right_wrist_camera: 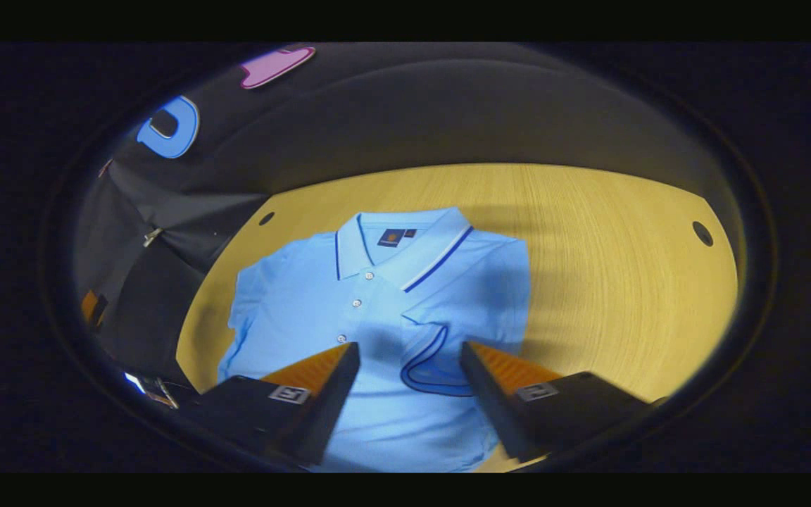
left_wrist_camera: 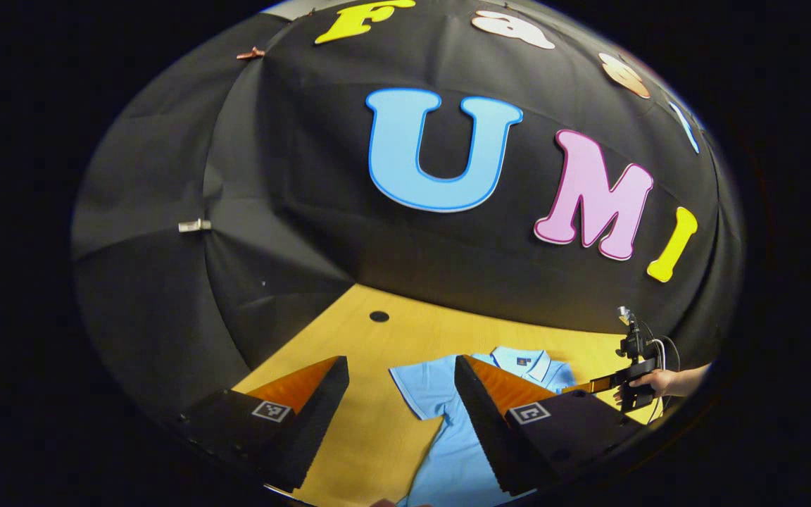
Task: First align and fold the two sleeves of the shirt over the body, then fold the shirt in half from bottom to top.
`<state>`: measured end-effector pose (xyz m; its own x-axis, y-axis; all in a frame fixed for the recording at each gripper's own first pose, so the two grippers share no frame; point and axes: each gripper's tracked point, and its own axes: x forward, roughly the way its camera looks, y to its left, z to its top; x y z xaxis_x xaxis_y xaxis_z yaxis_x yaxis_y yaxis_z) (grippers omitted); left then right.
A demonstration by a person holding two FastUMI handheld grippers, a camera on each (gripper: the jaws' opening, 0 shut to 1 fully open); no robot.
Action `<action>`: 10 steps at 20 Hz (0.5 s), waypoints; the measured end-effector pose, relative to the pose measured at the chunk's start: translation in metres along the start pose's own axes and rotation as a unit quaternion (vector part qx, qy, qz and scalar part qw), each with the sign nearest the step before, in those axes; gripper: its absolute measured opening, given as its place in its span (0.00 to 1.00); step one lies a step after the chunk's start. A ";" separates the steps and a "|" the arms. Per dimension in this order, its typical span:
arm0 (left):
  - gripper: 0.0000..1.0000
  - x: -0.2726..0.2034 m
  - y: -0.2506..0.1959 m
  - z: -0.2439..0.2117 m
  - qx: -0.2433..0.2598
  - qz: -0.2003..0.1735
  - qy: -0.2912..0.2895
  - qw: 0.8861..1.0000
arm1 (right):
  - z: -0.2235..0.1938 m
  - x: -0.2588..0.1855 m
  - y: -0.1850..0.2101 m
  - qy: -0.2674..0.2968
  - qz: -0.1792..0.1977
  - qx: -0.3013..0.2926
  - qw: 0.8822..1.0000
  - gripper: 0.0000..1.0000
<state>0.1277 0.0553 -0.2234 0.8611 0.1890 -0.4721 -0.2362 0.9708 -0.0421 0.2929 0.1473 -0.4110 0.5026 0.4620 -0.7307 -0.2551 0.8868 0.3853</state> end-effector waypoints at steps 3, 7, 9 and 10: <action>0.96 0.020 -0.002 -0.015 -0.014 -0.005 0.020 1.000 | 0.013 -0.021 -0.009 -0.026 -0.007 0.006 1.000 0.98; 0.96 0.065 -0.003 -0.025 0.004 -0.009 0.045 0.999 | 0.031 -0.071 -0.027 -0.073 -0.024 0.024 0.997 0.98; 0.96 0.101 0.000 -0.034 0.013 0.001 0.059 0.998 | 0.030 -0.097 -0.041 -0.091 -0.041 0.029 0.995 0.98; 0.96 0.118 0.002 -0.040 0.013 0.004 0.075 0.997 | 0.025 -0.111 -0.051 -0.094 -0.051 0.031 0.994 0.98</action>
<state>0.2111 0.0735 -0.3143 0.7813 0.1745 -0.5993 -0.2294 0.9732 -0.0157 0.2711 0.0504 -0.3353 0.6706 0.3559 -0.6508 -0.1478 0.9239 0.3529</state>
